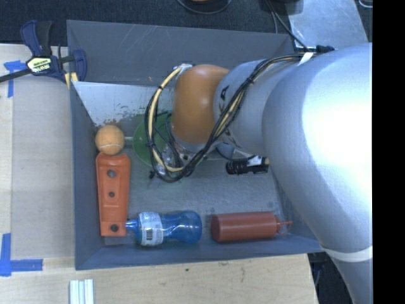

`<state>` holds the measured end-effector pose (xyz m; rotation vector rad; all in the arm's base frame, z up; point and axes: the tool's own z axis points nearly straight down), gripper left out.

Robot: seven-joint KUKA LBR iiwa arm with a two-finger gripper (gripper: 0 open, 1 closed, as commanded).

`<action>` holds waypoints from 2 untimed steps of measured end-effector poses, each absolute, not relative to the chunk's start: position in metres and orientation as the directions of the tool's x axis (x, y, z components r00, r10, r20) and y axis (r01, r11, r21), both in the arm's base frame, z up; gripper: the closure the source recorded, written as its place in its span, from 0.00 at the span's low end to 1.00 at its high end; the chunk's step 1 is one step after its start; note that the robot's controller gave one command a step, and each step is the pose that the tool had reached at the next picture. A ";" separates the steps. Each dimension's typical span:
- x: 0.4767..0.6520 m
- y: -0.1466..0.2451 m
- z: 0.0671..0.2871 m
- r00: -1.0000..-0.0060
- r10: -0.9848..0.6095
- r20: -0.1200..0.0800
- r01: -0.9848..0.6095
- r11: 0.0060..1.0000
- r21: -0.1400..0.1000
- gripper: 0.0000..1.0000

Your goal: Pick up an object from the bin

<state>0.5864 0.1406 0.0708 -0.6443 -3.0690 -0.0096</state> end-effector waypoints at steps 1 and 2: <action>0.586 0.141 0.071 -0.916 0.402 0.007 0.402 0.916 0.005 1.00; 0.585 0.140 0.073 -0.916 0.402 0.009 0.402 0.916 0.004 1.00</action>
Offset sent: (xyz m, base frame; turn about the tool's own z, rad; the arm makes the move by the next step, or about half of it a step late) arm 0.0001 0.0001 0.0858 0.0000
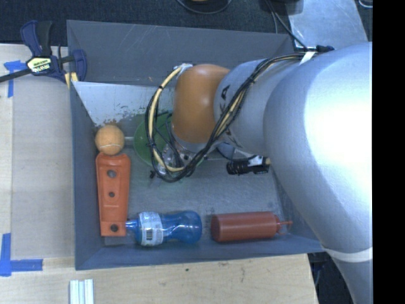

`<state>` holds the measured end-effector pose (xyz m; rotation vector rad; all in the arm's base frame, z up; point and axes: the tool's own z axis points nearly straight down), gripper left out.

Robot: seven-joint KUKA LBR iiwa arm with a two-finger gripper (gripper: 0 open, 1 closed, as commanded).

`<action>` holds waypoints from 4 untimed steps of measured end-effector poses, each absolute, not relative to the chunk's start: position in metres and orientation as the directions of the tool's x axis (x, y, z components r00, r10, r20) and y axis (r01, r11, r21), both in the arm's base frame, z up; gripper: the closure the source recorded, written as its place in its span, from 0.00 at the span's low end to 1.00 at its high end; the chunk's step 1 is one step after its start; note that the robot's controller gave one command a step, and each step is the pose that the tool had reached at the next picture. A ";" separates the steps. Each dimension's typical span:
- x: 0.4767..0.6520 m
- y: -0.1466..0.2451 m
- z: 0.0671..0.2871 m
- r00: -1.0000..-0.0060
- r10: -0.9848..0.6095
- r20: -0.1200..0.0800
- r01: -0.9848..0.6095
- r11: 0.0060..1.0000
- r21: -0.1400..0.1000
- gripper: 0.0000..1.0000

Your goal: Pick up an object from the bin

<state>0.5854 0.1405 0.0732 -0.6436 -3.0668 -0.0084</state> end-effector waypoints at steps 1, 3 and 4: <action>0.584 0.140 0.092 -0.916 0.402 0.011 0.402 0.916 0.001 1.00; 0.586 0.139 0.122 -0.915 0.403 0.004 0.403 0.915 0.004 1.00; 0.586 0.138 0.133 -0.915 0.404 0.003 0.404 0.915 0.004 1.00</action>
Offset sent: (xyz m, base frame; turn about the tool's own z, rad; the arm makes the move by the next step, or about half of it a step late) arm 0.0000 0.0002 0.0141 0.0000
